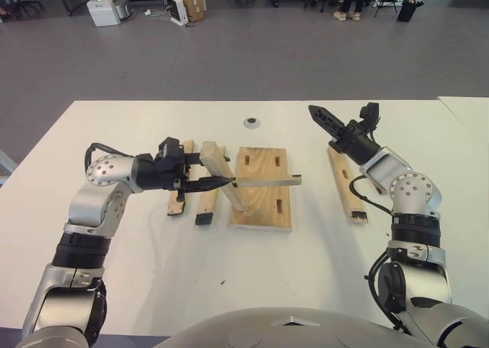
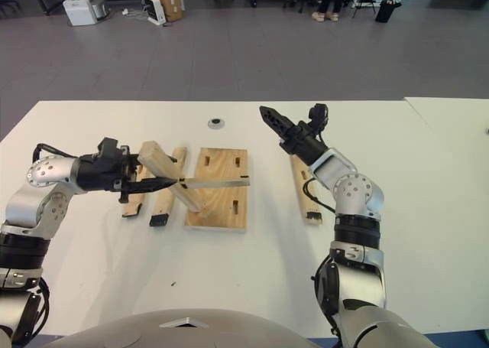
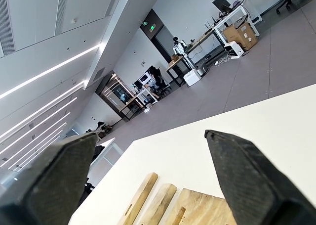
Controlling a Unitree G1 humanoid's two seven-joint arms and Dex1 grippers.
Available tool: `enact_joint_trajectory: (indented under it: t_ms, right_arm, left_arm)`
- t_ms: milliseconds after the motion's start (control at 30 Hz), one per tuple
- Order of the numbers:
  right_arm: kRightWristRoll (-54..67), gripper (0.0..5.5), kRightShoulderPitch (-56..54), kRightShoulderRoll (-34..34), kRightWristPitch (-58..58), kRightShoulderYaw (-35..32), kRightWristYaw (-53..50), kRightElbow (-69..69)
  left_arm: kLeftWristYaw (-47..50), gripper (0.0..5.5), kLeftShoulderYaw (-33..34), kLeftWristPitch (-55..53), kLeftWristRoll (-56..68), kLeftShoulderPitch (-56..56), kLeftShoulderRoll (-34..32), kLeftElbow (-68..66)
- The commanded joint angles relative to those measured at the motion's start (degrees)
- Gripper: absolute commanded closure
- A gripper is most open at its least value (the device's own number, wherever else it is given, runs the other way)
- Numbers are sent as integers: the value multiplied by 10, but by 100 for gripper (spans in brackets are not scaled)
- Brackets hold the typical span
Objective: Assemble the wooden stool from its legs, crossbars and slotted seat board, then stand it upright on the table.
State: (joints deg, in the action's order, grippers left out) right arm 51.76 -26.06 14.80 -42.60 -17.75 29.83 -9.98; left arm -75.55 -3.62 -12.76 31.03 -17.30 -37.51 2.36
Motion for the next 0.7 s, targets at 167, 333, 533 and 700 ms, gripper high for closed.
enact_joint_trajectory:
  t_ms: [167,333,533,700]
  right_arm:
    - [-9,144,5,-6,2,1,-8,17]
    - [-12,144,7,-9,6,0,-13,20]
    - [-18,144,9,-16,15,-4,-20,20]
    - [-19,144,21,-19,14,-7,-21,27]
  left_arm:
    - [29,341,-108,-58,-89,57,-38,18]
    - [76,341,-71,-48,-50,70,-19,16]
    - [123,228,-24,-48,-46,80,-14,29]
    - [253,164,8,-98,-83,178,-2,100]
